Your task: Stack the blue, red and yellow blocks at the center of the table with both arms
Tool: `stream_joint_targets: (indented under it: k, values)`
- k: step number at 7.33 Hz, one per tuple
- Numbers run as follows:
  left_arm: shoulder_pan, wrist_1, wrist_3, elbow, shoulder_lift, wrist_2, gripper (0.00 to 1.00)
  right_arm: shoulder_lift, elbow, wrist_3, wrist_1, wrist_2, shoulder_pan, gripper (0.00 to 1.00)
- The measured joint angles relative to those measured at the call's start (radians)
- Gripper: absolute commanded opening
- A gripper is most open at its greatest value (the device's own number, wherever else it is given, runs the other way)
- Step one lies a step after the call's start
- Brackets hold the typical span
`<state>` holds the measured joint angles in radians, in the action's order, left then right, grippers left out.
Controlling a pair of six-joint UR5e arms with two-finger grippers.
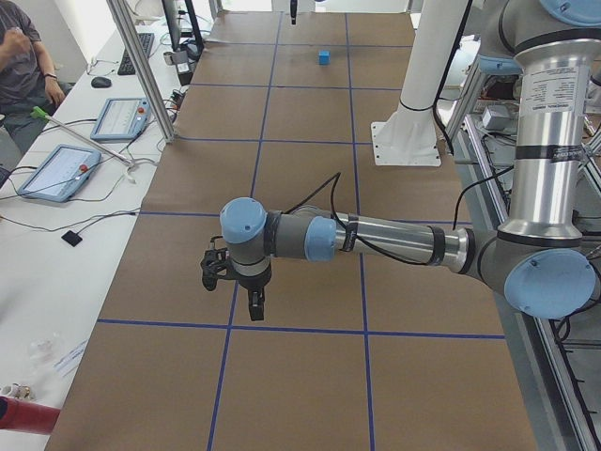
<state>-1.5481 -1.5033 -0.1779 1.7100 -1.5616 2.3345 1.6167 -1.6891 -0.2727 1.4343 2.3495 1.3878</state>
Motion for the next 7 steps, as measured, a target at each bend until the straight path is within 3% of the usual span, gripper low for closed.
stream_joint_targets:
  k: [3, 7]
  values:
    - [0.002, -0.034, 0.000, 0.000, 0.014, -0.001, 1.00, 0.008, -0.019, 0.002, 0.000, -0.001, -0.023, 1.00]
    - [0.011, -0.093, -0.003, -0.002, 0.042, -0.001, 1.00, 0.095, -0.156, 0.000, -0.021, -0.015, -0.162, 1.00]
